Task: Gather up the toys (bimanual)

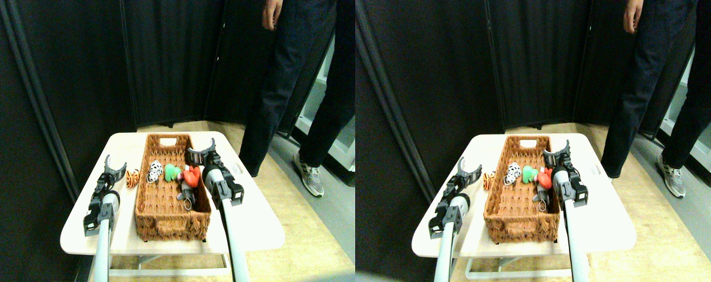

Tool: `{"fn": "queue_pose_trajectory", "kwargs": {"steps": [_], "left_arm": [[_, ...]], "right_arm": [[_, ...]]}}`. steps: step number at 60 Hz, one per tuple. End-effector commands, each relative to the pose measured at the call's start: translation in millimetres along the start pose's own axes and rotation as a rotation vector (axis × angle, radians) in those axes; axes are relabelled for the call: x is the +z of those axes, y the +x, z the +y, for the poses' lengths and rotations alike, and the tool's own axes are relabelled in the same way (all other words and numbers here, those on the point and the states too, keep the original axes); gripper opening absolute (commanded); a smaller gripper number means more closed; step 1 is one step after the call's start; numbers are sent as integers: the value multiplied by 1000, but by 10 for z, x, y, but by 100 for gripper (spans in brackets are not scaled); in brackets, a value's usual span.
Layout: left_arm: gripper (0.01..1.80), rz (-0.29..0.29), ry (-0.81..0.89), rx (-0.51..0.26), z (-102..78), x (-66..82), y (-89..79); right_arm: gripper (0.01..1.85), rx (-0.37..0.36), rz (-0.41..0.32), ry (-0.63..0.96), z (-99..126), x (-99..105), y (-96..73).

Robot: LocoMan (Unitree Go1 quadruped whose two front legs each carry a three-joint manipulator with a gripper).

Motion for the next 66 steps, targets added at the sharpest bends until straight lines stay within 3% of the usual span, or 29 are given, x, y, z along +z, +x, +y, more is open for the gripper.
{"fn": "queue_pose_trajectory", "kwargs": {"steps": [1,13,26,41,54,66], "left_arm": [[56,9,10,-49,-157,-26,60],[46,60,-65,-103,-328,-190,129],[44,76,-88,-89,-394,-286,109],[53,39,-86,-61,-264,-329,100],[51,73,-12,-50,-234,-324,122],[50,70,-93,-33,-163,-394,136]], "right_arm": [[78,40,-10,-6,32,45,5],[76,47,-19,-6,30,84,-16],[75,39,-38,-25,11,112,-10],[69,49,-45,-2,34,82,1],[65,58,-47,-4,29,76,18],[65,50,-59,-16,34,70,33]]}}
